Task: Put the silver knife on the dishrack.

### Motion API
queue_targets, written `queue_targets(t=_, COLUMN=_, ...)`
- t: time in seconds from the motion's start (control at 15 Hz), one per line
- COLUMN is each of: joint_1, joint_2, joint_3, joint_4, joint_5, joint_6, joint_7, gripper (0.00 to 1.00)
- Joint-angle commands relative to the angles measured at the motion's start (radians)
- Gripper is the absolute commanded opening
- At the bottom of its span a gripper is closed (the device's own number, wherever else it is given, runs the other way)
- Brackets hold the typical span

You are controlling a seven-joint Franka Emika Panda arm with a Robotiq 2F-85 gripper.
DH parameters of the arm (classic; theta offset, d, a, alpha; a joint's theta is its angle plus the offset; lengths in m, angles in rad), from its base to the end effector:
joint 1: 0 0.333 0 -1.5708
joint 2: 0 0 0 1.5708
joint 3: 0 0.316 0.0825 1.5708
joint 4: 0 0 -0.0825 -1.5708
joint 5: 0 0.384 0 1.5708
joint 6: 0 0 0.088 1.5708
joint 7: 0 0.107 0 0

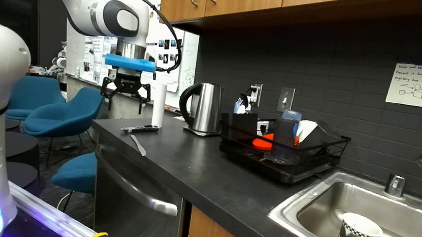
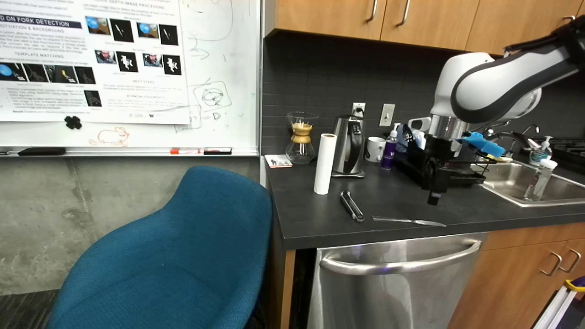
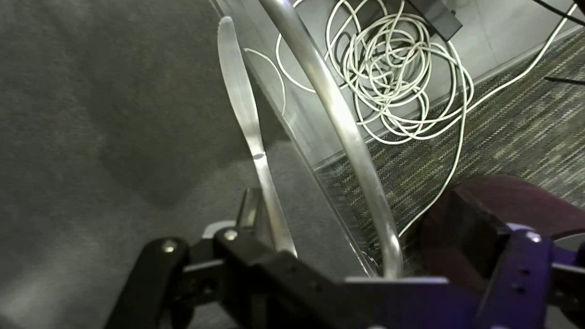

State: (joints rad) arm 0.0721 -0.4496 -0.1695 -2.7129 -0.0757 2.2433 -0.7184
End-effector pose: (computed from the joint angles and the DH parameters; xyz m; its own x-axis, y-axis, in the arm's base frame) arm 0.3697 -0.0342 0.3608 0.7735 0.6338 -0.0076 0.6334 -0.7733 -0.0270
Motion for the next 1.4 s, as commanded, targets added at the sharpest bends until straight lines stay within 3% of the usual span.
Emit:
queue_targets(t=0.0, joint_1=-0.009, joint_2=0.002, joint_3=0.010, joint_4=0.000, joint_5=0.005, joint_6=-0.002, joint_7=-0.003, gripper=1.00)
queue_targets(t=0.53, joint_1=-0.009, joint_2=0.000, joint_3=0.010, joint_4=0.000, joint_5=0.005, joint_6=-0.002, joint_7=-0.003, gripper=1.00)
queue_targets(t=1.33, joint_1=0.001, joint_2=0.166, joint_3=0.012, joint_4=0.044, joint_5=0.014, joint_6=0.067, joint_7=-0.102, gripper=1.00)
